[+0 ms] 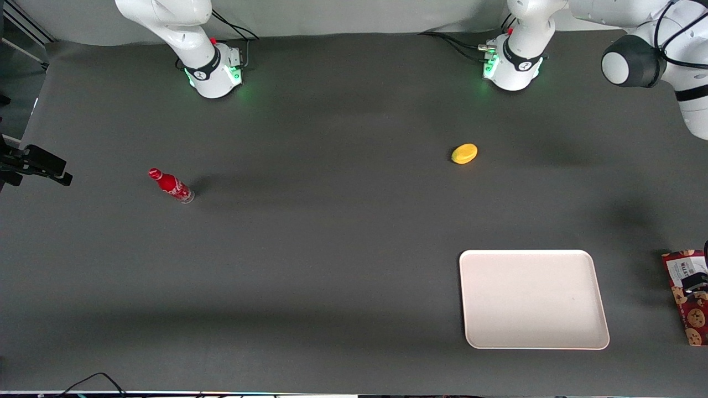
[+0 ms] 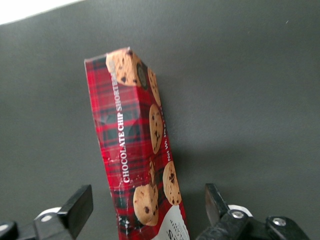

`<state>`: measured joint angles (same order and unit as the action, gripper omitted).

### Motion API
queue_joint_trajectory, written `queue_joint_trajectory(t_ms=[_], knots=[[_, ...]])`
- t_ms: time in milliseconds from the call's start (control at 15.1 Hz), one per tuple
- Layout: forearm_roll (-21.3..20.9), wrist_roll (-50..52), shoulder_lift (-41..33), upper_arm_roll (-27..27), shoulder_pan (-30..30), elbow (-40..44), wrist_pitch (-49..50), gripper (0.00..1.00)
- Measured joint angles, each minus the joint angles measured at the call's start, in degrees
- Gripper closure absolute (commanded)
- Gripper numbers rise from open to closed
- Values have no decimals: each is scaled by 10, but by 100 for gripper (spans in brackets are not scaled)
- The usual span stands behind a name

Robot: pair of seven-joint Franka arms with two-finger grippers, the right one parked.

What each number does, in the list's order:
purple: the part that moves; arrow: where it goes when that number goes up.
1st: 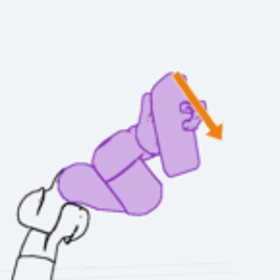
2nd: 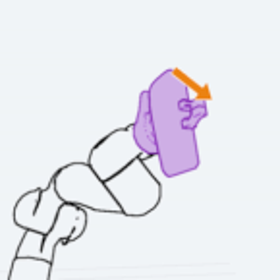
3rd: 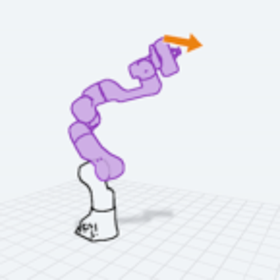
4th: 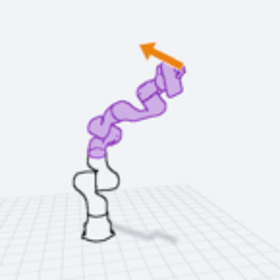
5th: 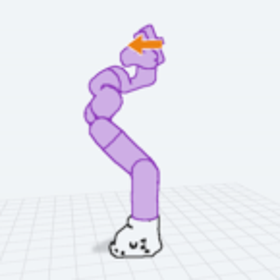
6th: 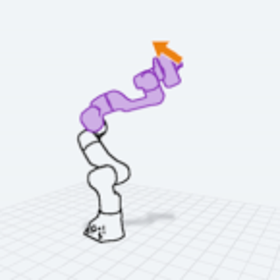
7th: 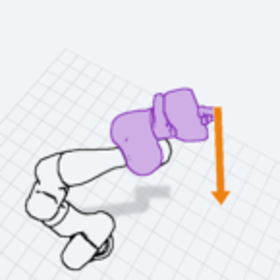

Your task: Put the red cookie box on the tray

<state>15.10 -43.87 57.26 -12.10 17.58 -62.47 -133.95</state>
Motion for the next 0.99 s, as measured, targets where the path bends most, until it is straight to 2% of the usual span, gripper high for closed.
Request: queue_joint_trajectory(t_ms=[132, 264, 330, 462, 528, 991], knots=[[2, 0, 6, 0, 2, 0, 1, 10], [8, 0, 9, 1, 2, 0, 4, 29], [15, 0, 11, 1, 2, 0, 6, 45], [21, -1, 15, 1, 4, 0, 13, 91], [21, -1, 15, 1, 5, 0, 16, 100], [20, -6, 15, -1, 5, 12, 37, 100]])
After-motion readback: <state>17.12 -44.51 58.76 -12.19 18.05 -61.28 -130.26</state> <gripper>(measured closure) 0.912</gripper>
